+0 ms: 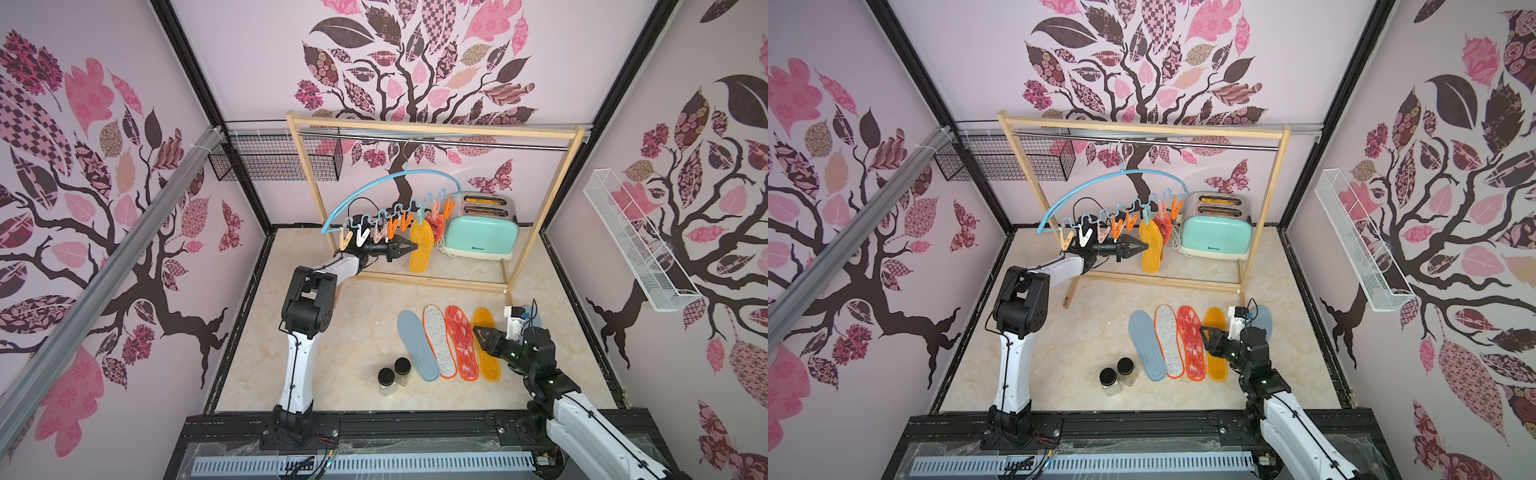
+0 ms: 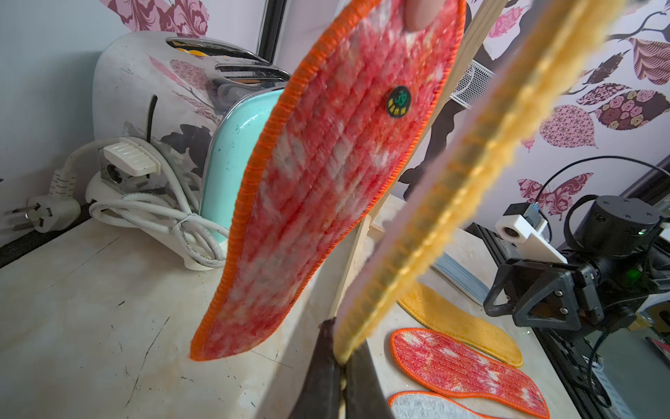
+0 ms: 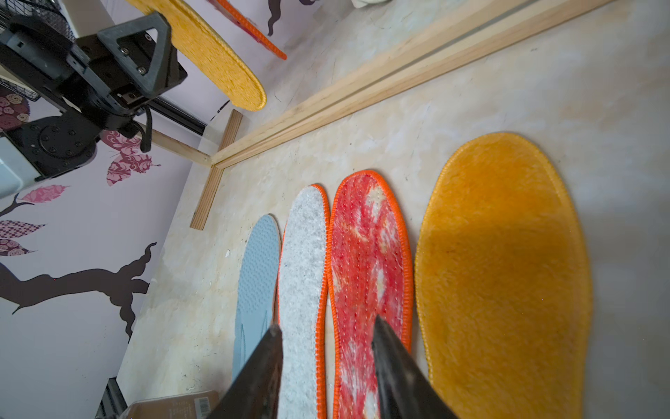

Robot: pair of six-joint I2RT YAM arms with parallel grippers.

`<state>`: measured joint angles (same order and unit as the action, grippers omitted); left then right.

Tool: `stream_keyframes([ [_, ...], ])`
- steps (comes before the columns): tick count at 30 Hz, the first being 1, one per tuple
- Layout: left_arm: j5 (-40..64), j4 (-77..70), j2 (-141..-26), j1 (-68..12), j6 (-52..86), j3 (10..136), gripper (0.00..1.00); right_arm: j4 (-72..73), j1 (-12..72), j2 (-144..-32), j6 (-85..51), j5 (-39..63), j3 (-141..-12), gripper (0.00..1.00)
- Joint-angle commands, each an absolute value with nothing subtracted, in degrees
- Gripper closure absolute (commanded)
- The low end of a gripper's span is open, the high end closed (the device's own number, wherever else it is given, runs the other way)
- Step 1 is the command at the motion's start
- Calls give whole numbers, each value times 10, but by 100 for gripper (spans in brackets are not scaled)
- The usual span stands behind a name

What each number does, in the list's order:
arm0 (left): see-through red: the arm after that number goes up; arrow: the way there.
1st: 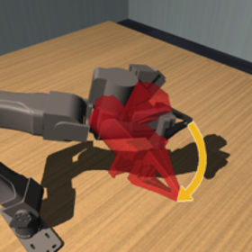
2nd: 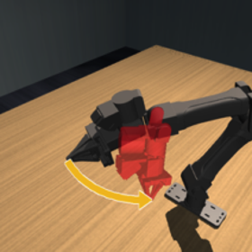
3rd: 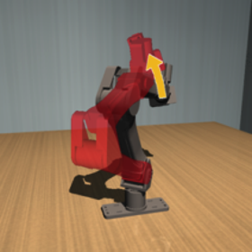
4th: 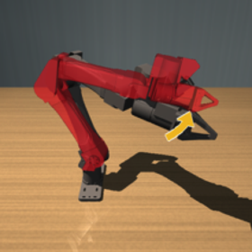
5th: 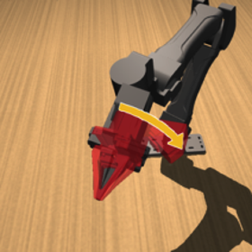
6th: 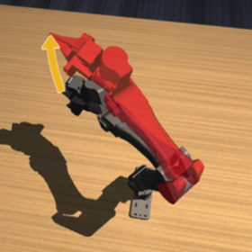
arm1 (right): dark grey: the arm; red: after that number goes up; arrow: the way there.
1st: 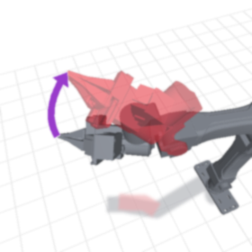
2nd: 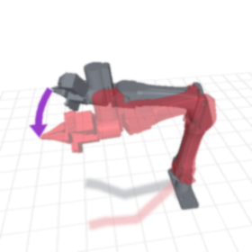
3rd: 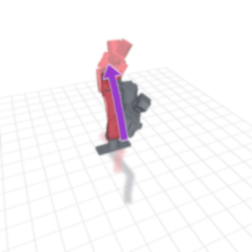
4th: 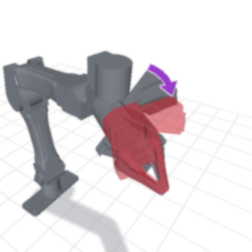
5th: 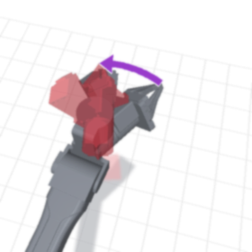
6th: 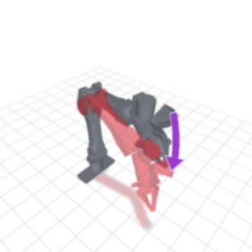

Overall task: Take the shoe insoles off the hanger
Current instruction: Remove the insole from the hanger.

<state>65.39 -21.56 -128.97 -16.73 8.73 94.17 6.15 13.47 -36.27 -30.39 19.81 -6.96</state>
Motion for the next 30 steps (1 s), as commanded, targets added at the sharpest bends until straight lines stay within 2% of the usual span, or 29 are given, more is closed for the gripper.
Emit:
stream_keyframes([
  [1, 641, -204, -1261, -163, 79, 922, 100, 79, 152, -372, -284, 198, -122, 56],
  [5, 642, -205, -1252, -159, 81, 913, 100, 96, 191, -445, -244, 175, -205, 56],
  [12, 646, -201, -1245, -156, 80, 906, 100, 135, 203, -631, -189, 250, -399, 56],
  [20, 654, -196, -1244, -153, 83, 905, 100, 109, 203, -802, -128, 293, -610, 50],
  [25, 661, -189, -1241, -153, 82, 904, 100, 42, 203, -903, -95, 328, -753, 50],
  [30, 666, -187, -1240, -153, 82, 904, 100, 34, 202, -967, -76, 335, -835, 50],
])
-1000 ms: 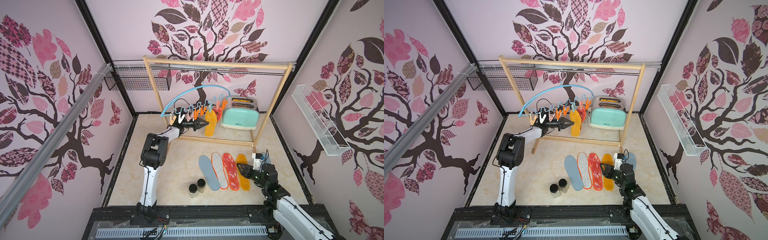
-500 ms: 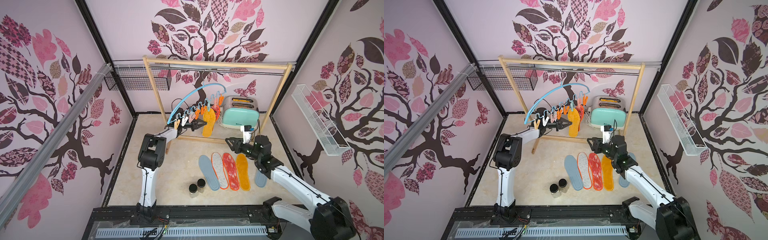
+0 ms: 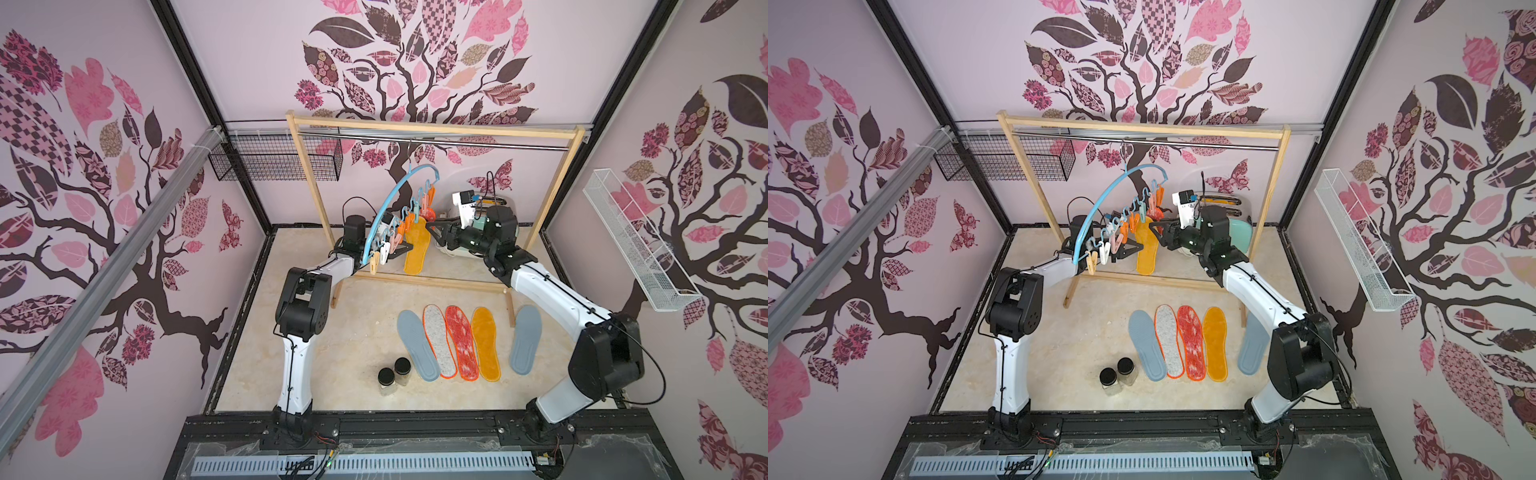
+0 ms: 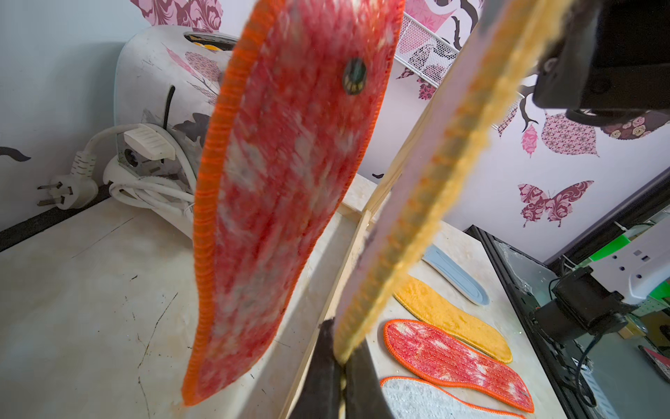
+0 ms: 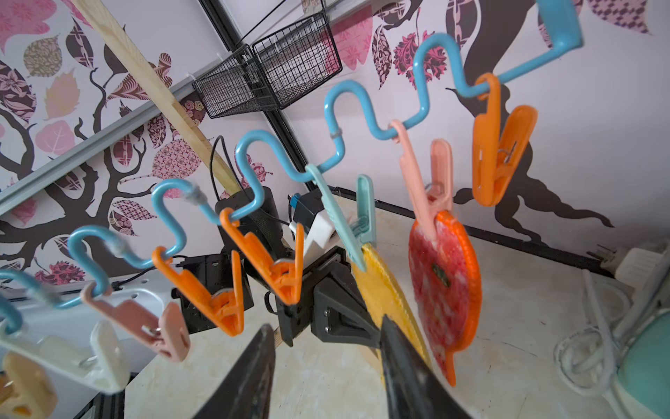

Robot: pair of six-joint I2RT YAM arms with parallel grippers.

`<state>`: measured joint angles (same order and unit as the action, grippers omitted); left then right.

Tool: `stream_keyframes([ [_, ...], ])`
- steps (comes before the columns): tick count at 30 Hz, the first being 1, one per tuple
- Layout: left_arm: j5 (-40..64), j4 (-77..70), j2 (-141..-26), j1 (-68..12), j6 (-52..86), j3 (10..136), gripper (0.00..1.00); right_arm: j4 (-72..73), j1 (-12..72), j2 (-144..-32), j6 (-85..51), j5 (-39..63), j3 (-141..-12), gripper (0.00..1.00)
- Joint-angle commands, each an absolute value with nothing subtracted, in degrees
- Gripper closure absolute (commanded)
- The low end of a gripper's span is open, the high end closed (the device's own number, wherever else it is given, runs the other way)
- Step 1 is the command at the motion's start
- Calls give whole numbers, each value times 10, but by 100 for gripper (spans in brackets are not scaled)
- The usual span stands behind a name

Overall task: Take the shoe insoles off the hanger
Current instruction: Remove the insole from the hanger, then open the clamp at the hanger.

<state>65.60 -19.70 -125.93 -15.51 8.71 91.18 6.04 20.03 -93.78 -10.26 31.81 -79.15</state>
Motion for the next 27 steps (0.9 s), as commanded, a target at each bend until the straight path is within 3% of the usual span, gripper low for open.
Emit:
stream_keyframes([
  [1, 667, -186, -1239, -153, 81, 904, 100, 25, 201, -982, -72, 340, -856, 50],
  [16, 679, -167, -1236, -152, 70, 907, 100, 23, 192, -1099, -80, 418, -990, 53],
  [27, 681, -163, -1237, -149, 70, 909, 100, 34, 192, -1125, -95, 454, -1013, 70],
])
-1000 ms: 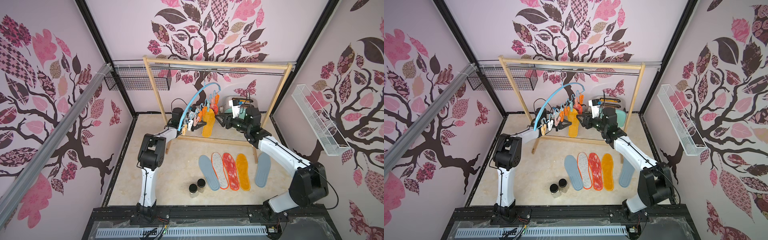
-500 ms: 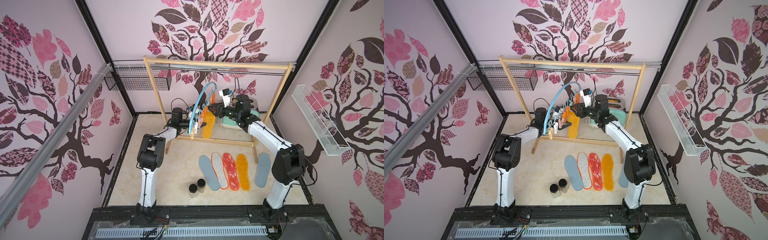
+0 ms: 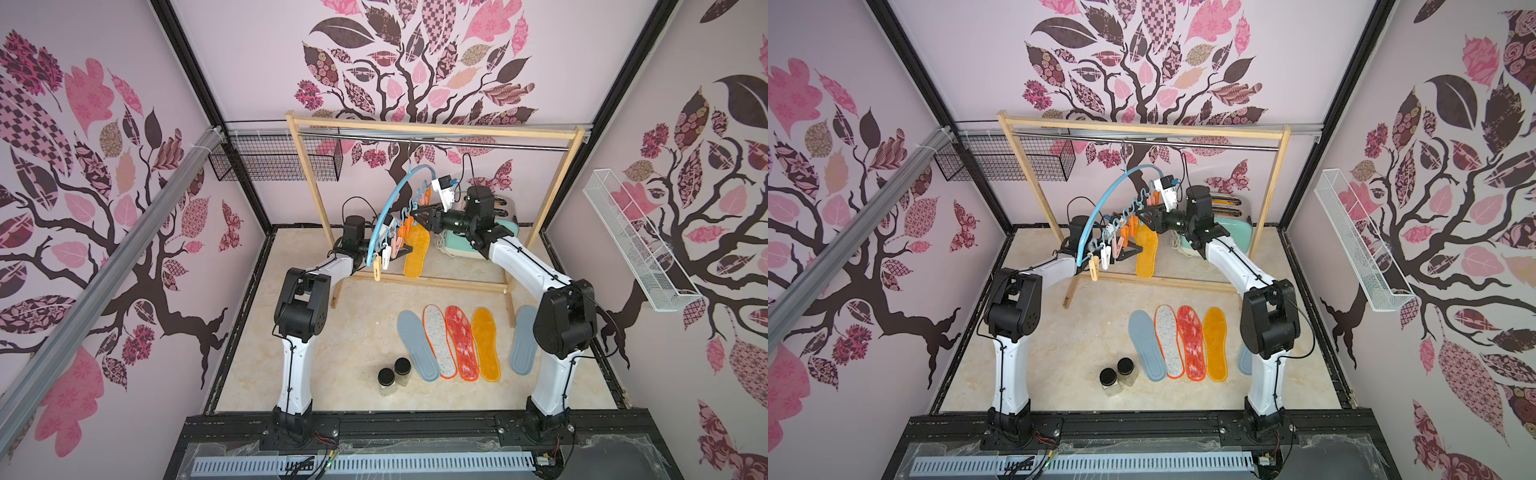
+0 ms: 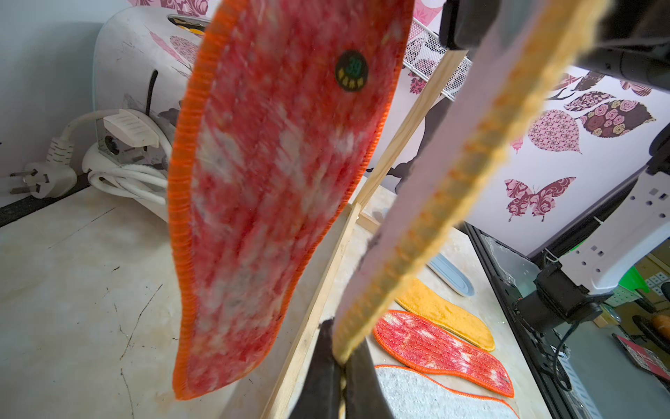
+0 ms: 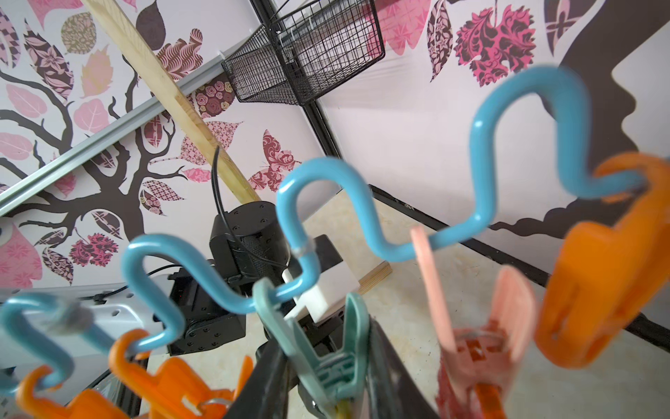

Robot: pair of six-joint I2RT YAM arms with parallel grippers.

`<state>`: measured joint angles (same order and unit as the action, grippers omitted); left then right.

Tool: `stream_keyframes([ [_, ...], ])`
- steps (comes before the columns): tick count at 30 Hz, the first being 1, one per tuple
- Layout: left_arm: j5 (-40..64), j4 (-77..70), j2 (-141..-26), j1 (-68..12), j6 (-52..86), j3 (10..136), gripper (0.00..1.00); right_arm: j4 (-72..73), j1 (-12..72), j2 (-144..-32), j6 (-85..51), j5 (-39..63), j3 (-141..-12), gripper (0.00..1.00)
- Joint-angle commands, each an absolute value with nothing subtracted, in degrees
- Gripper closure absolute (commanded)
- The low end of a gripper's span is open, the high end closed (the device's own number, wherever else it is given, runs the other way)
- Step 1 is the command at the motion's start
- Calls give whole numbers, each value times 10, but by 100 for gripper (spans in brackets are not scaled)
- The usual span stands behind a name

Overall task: Take the shoe insoles off the hanger
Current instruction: Open the clamp at the hanger.

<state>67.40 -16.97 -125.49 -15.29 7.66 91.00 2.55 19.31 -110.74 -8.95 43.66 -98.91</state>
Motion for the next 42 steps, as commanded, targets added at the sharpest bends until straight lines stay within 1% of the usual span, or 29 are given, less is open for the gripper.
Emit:
stream_keyframes([
  [1, 681, -163, -1237, -149, 70, 909, 100, 34, 192, -1126, -97, 454, -1013, 71],
  [9, 679, -160, -1239, -150, 71, 910, 100, 39, 191, -1124, -101, 455, -1014, 83],
  [16, 660, -132, -1236, -149, 60, 910, 100, 35, 188, -1124, -99, 444, -1014, 86],
  [23, 625, -97, -1212, -147, 59, 892, 100, 39, 183, -1127, -101, 440, -1011, 87],
  [24, 623, -75, -1207, -145, 63, 886, 100, 41, 182, -1127, -103, 440, -1010, 87],
  [26, 615, -81, -1196, -145, 81, 869, 100, 46, 181, -1127, -107, 441, -1006, 87],
  [35, 476, 24, -1117, -138, 83, 806, 100, 54, 177, -1127, -112, 442, -990, 87],
  [39, 368, 138, -1100, -138, 100, 819, 100, 48, 176, -1127, -102, 436, -986, 87],
  [42, 335, 167, -1081, -139, 130, 798, 100, 44, 174, -1125, -98, 436, -985, 87],
])
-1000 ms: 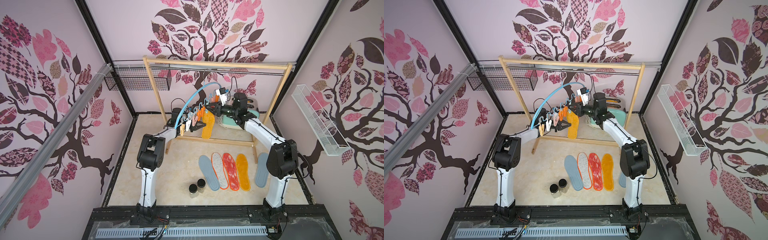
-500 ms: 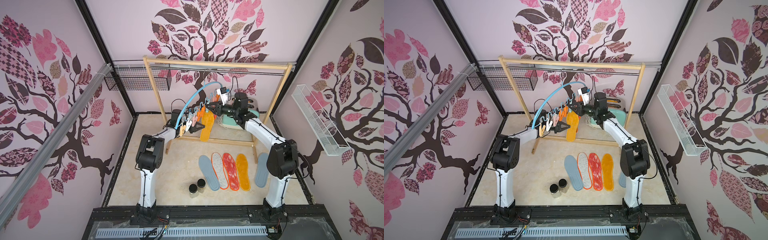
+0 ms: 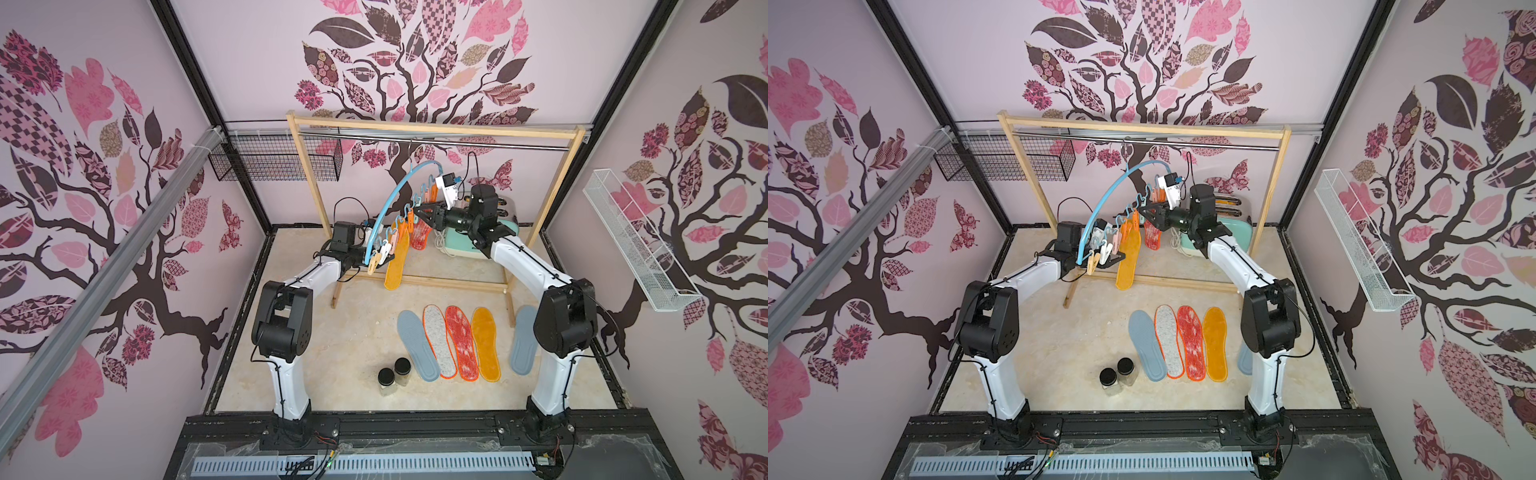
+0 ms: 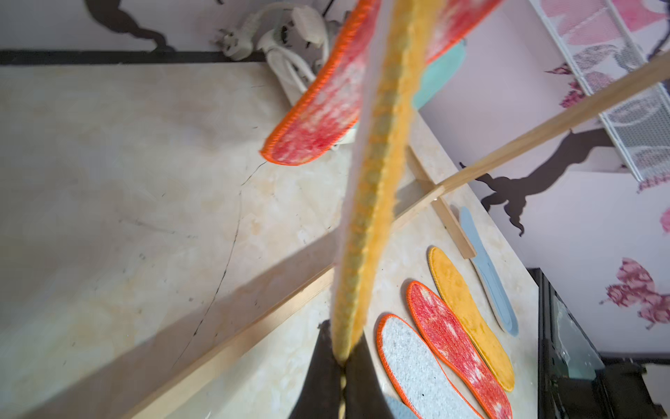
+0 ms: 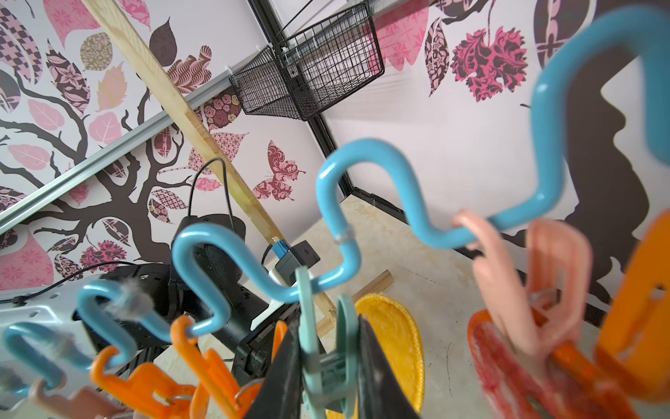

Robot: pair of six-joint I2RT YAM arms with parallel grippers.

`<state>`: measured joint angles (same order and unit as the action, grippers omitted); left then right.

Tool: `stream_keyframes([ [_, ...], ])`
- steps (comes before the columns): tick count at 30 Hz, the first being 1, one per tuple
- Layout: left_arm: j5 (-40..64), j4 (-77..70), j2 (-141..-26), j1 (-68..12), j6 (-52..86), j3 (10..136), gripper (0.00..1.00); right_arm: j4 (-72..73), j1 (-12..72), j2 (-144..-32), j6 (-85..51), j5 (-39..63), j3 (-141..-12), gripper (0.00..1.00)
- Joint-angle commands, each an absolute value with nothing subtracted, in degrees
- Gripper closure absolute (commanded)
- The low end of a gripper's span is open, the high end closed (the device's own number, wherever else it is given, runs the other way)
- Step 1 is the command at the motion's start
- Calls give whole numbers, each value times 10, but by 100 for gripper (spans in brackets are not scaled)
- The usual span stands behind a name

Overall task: Take the shoe insoles off the hanger
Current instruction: Open the clamp at the hanger, then place the insole at the center of the board.

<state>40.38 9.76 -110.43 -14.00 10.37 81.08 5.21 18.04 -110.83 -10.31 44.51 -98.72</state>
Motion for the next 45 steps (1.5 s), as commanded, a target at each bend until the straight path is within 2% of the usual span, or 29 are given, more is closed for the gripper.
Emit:
stream_keyframes([
  [1, 332, 167, -1074, -139, 138, 788, 100, 46, 175, -1124, -100, 434, -982, 87],
  [18, 169, 394, -914, -142, 184, 690, 100, 38, 172, -1127, -91, 435, -978, 87],
  [28, 147, 493, -822, -156, 219, 595, 100, 38, 172, -1127, -100, 436, -979, 86],
  [39, 230, 463, -759, -162, 270, 487, 100, 37, 172, -1115, -105, 440, -975, 85],
  [45, 258, 429, -785, -170, 286, 468, 100, 37, 172, -1112, -109, 442, -974, 85],
])
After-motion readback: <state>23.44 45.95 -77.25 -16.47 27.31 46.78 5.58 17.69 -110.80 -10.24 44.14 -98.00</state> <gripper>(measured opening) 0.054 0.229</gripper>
